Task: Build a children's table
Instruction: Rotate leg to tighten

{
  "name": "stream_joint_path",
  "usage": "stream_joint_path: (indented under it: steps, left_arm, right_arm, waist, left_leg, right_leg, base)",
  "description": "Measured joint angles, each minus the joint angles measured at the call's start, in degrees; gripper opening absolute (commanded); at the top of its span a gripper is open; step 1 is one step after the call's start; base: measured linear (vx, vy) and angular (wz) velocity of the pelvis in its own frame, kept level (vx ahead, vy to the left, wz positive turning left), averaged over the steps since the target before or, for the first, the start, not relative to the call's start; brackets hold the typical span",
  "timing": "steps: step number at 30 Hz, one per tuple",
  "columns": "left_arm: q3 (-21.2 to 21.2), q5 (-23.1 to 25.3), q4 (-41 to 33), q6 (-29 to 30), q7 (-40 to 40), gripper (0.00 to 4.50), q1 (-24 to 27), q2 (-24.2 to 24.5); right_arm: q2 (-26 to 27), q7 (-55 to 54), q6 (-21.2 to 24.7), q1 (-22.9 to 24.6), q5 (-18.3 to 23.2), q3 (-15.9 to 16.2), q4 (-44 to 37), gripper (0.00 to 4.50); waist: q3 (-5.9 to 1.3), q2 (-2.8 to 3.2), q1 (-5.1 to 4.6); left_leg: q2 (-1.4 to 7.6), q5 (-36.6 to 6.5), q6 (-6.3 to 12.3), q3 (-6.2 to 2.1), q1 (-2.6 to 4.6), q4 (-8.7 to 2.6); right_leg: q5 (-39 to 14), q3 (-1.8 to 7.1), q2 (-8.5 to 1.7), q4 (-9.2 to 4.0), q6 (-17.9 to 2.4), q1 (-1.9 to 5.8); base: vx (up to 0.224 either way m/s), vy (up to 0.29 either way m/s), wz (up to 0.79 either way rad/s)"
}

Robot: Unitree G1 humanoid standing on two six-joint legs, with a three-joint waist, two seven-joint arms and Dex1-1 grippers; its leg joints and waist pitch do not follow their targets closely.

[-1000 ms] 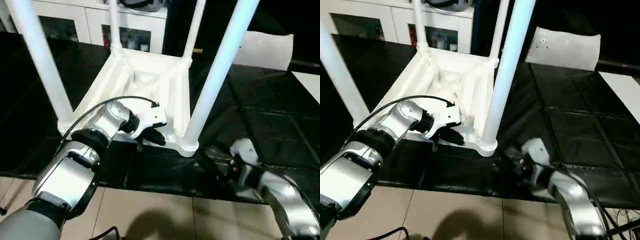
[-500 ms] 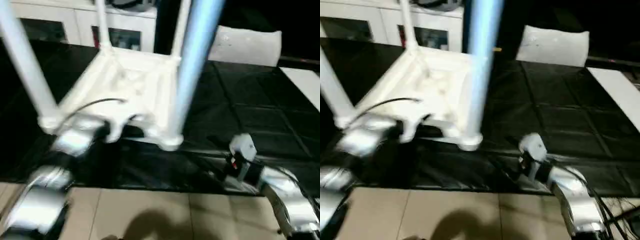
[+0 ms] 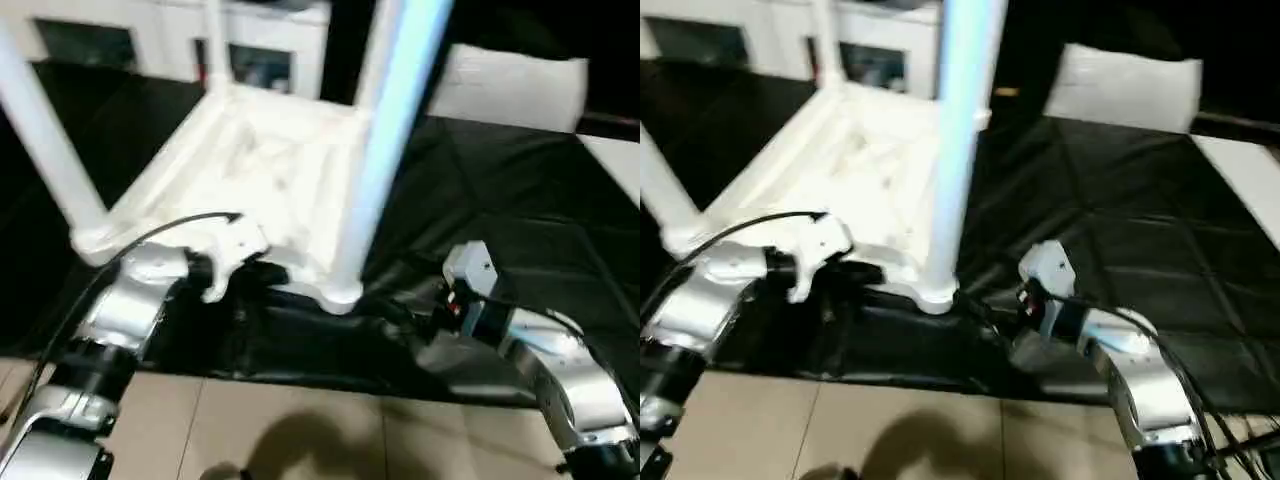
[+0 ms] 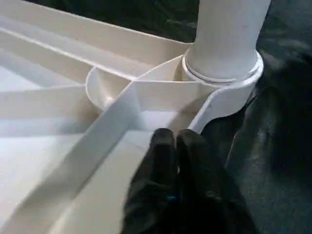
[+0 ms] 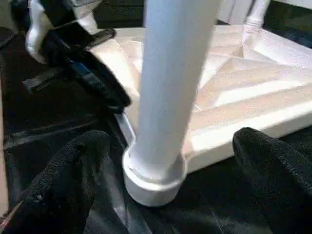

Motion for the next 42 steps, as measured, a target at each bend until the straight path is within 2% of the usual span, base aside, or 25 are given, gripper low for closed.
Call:
stream_joint_path:
  steps: [3,6,8,17,23,28,33,42]
  left_arm:
    - [-0.7,0.61,1.15,-1.24,-1.8,0.81,-2.72,0.81]
    - [-1.97,0.78,3.28,-3.26,-4.66,0.93,-4.19,1.42]
    - [-3.39,0.81,6.58,-4.8,-7.56,1.25,-5.69,1.57]
    - [-7.13,4.83,18.62,-11.61,-10.91,1.82,-12.14,0.18]
    - [-8.27,7.12,27.33,-15.95,-7.17,1.82,-17.23,-3.22]
    - [-8.62,8.45,32.02,-18.32,-5.48,1.82,-19.61,-4.95]
    - [-10.73,11.04,37.77,-20.16,-5.68,1.82,-21.37,-5.94]
    - [-11.13,11.68,41.1,-19.73,-9.23,1.04,-23.87,-6.03]
  right_arm:
    - [-0.23,0.02,0.49,0.15,0.33,0.0,-1.28,4.5]
    - [-0.62,0.06,1.44,0.52,0.43,0.02,-1.64,4.5]
    - [-1.16,0.3,2.46,1.38,0.6,0.03,-2.79,4.5]
    - [-2.55,1.23,3.98,1.76,1.58,0.01,-3.79,4.5]
    - [-2.97,1.67,4.13,2.16,1.8,-0.02,-3.95,4.5]
    - [-3.02,1.72,3.86,2.16,1.77,-0.01,-3.74,4.5]
    - [-3.04,1.82,2.98,2.16,1.72,0.03,-2.7,4.5]
    - [-3.28,3.06,2.21,2.15,1.72,0.03,-0.67,4.5]
  waist:
    - [0.0,0.0,0.17]
    - [0.0,0.01,0.18]
    - [0.01,0.01,0.31]
    - [0.01,0.01,0.52]
    - [0.0,0.01,0.53]
    - [0.0,0.01,0.52]
    - [0.0,0.01,0.52]
    - [0.0,0.01,0.41]
  left_leg:
    - [0.01,0.06,-0.05,0.01,0.11,0.04]
    - [0.01,0.17,-0.16,0.02,0.14,0.04]
    - [0.01,0.23,-0.26,0.02,0.14,0.03]
    - [0.01,0.61,-0.22,0.03,0.15,0.03]
    - [0.0,0.65,-0.19,0.05,0.15,0.04]
    - [0.01,0.65,-0.18,0.06,0.13,0.04]
    - [0.01,0.67,-0.15,0.06,0.13,0.05]
    - [0.02,0.67,-0.13,0.07,0.12,0.03]
  right_leg:
    - [0.12,0.06,0.0,0.02,0.09,0.04]
    - [0.23,0.08,0.0,0.03,0.01,0.05]
    - [0.39,0.08,0.0,0.03,0.01,0.05]
    - [0.79,0.09,-0.02,0.02,0.01,0.06]
    - [0.88,0.1,-0.04,0.02,0.01,0.07]
    - [0.88,0.08,-0.04,0.02,0.01,0.05]
    - [0.88,0.08,-0.05,0.02,0.01,0.06]
    - [0.88,0.07,-0.05,0.01,0.0,0.05]
  base:
    - [0.0,0.0,0.0]
    - [0.0,0.0,0.0]
    - [0.0,0.0,0.0]
    - [0.0,0.0,0.0]
    - [0.0,0.0,0.0]
    - [0.0,0.0,0.0]
    - [0.0,0.0,0.0]
    - [0.0,0.0,0.0]
